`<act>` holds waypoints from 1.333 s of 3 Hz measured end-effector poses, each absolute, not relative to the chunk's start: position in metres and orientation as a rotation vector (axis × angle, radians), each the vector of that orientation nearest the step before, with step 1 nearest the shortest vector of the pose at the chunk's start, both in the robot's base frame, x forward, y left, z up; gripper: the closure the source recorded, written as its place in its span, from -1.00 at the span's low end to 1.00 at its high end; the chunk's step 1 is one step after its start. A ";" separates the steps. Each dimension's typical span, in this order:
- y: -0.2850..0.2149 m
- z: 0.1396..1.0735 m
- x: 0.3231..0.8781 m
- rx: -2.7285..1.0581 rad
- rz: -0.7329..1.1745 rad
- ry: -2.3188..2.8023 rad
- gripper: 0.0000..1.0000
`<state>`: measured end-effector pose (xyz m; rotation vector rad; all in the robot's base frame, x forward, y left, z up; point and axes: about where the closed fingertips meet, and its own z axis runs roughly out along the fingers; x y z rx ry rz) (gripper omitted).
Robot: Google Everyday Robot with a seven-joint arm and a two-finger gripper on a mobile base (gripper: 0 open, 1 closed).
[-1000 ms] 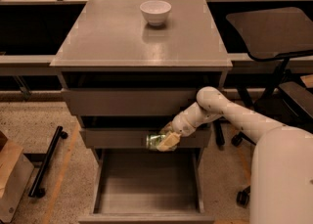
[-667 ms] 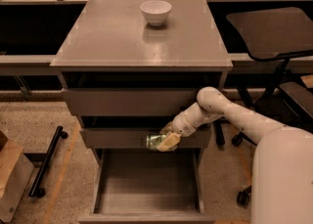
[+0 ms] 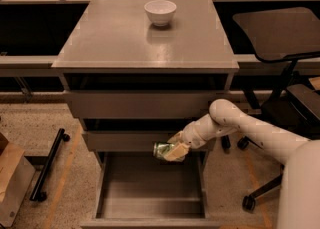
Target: Pick green can from bottom drawer and place on counter
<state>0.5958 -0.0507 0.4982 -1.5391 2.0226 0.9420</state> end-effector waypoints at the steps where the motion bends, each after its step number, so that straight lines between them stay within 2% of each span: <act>1: -0.063 0.505 0.567 -1.423 0.888 2.035 1.00; 4: -0.086 0.672 0.566 -1.640 0.631 1.896 1.00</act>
Offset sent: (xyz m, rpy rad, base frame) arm -0.0414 -0.0405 0.1144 -0.0253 -0.2181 -0.0833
